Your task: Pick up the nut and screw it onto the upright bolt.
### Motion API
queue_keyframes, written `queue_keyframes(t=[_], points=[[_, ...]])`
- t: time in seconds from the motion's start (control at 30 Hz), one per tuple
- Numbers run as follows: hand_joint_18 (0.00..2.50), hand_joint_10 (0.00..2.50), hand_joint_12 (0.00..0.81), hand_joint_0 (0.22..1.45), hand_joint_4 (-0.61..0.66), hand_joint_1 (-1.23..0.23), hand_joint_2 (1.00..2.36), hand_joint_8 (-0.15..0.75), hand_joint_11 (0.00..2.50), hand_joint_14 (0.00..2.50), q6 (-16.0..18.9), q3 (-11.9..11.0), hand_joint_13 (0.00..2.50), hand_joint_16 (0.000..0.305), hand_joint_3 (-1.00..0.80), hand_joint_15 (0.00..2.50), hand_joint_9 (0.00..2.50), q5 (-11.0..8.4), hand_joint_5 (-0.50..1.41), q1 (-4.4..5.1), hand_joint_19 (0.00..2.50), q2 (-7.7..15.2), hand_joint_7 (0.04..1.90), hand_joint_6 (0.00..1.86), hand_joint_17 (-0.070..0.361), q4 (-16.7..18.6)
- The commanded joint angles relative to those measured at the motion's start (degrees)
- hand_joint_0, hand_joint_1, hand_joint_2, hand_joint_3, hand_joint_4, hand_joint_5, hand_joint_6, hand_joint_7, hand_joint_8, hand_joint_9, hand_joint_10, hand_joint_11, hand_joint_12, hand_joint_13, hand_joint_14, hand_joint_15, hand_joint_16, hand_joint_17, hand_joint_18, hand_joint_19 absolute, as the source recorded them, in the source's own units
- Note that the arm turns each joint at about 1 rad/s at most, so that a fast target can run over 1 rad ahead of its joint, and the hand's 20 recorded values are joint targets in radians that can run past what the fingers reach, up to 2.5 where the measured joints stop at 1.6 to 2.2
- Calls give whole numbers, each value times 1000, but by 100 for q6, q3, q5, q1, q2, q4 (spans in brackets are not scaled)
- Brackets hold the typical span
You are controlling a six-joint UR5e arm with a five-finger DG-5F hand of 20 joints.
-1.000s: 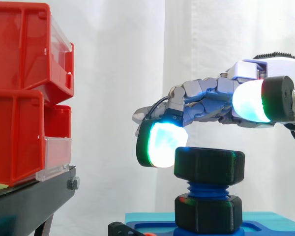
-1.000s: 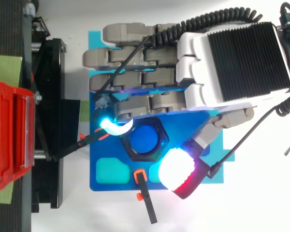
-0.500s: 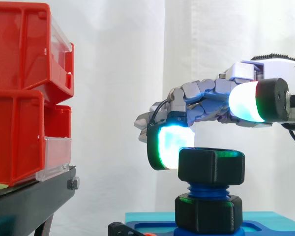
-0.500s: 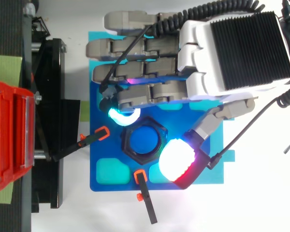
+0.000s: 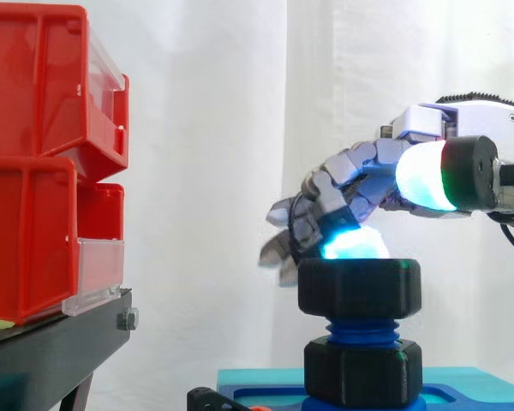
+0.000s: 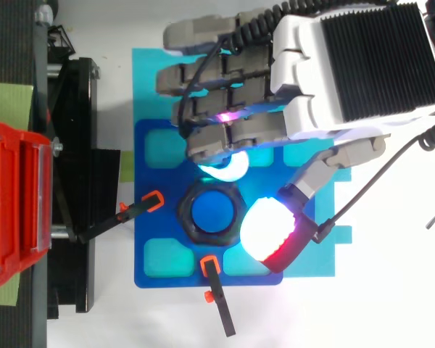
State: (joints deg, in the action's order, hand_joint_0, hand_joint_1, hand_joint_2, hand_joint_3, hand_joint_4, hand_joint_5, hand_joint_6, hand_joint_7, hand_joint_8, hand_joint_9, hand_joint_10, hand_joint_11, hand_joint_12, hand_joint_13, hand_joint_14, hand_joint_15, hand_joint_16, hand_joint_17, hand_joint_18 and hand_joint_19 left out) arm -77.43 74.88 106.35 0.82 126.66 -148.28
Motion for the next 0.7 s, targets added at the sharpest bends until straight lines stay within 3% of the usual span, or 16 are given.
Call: queue_keyframes(t=[0.0,0.1,0.17,0.27,0.43,0.67], points=[[464,0,140,505,45,-241,1000,215,0,0,0,0,777,9,-500,0,1311,18,80,-21,0,-1,1380,540,19,36],[454,0,143,504,51,-230,1000,232,0,0,0,0,769,10,-500,0,1318,35,72,-38,0,-1,1381,533,21,80],[388,0,166,499,148,-205,1000,259,0,0,0,0,730,12,-500,0,1267,70,44,-47,0,-1,1360,501,26,107],[360,0,184,496,194,-194,1000,277,0,0,0,0,698,14,-500,0,1220,97,17,-65,0,-1,1321,503,31,168],[290,0,216,487,269,-182,1000,280,0,0,0,0,628,17,-500,0,1077,97,-60,-82,0,-1,1039,504,39,203],[188,0,257,475,221,-171,1000,258,0,0,0,0,510,24,-500,0,878,123,-146,-109,0,-1,776,503,55,282]])
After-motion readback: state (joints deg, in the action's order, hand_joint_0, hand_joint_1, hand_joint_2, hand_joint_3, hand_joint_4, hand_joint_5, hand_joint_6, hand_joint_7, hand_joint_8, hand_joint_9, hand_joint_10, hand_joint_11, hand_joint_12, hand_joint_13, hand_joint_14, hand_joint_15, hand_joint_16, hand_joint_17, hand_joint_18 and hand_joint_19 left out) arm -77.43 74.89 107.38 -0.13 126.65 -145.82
